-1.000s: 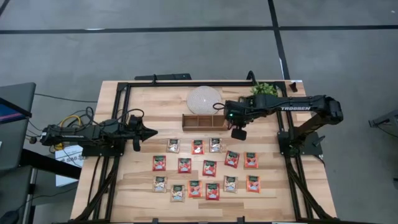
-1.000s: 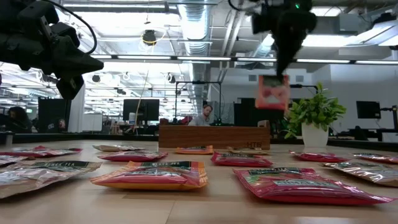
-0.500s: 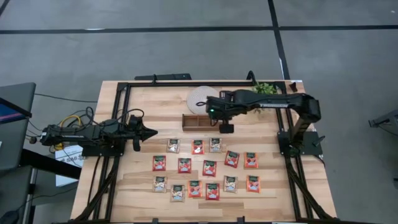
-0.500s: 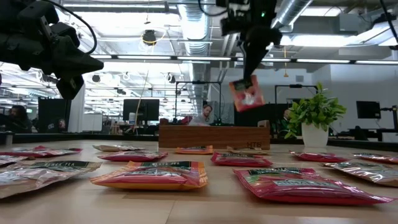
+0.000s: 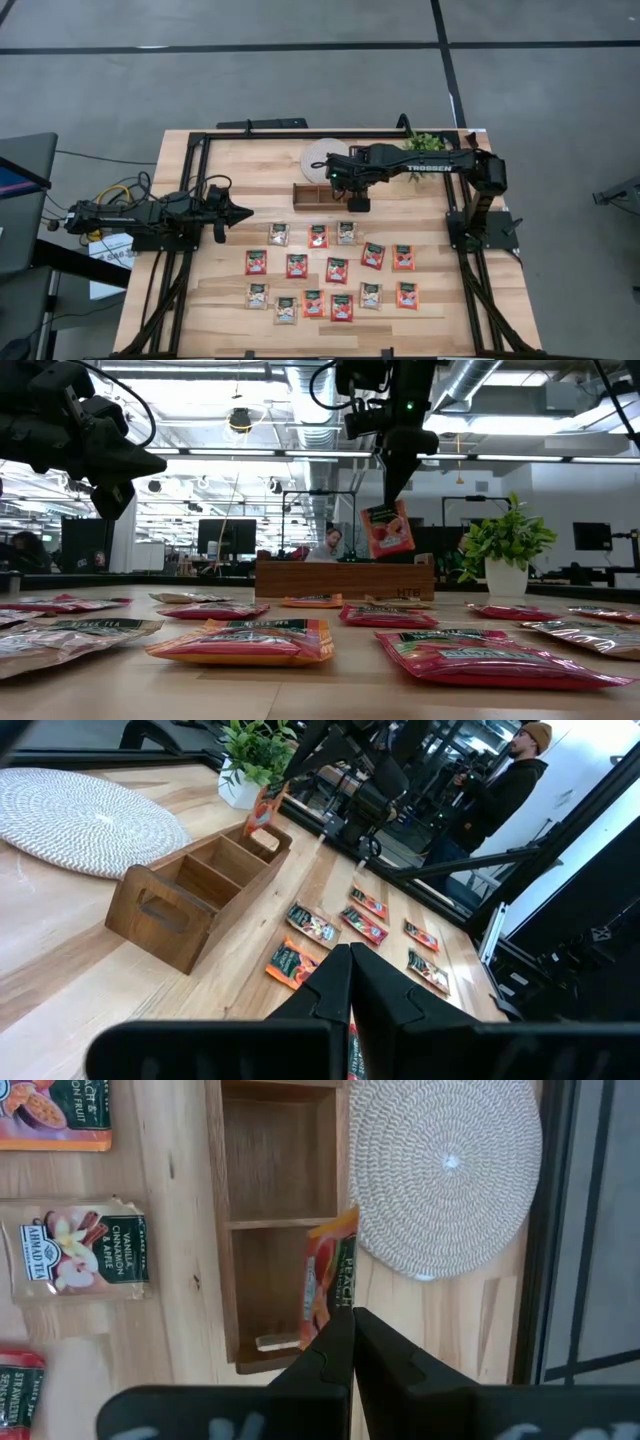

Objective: Pick & Place Tea
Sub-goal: Put the orange tea bag into the right compartment of the wooden organizer

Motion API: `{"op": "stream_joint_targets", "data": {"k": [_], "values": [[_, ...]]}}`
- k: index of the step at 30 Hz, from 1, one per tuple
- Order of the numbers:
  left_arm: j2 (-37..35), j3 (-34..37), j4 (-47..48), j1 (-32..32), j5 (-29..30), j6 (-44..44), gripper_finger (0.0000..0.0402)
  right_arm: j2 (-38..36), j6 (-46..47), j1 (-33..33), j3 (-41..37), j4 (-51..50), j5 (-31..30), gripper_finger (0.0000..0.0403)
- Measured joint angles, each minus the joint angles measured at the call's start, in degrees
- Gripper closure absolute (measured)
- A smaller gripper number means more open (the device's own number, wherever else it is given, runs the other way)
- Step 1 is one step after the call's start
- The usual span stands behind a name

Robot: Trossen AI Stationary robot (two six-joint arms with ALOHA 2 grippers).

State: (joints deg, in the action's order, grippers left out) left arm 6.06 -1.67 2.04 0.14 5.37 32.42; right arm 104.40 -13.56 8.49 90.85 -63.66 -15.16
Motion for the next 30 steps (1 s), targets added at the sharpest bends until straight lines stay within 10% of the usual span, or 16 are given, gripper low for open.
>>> {"op": "stream_joint_targets", "data": {"k": [30], "values": [[-0.01,0.00,0.00,0.00,0.01,-0.03,0.0401,-0.09,3.08,0.24,-8.90,8.99,-1.65,0.0403]]}}
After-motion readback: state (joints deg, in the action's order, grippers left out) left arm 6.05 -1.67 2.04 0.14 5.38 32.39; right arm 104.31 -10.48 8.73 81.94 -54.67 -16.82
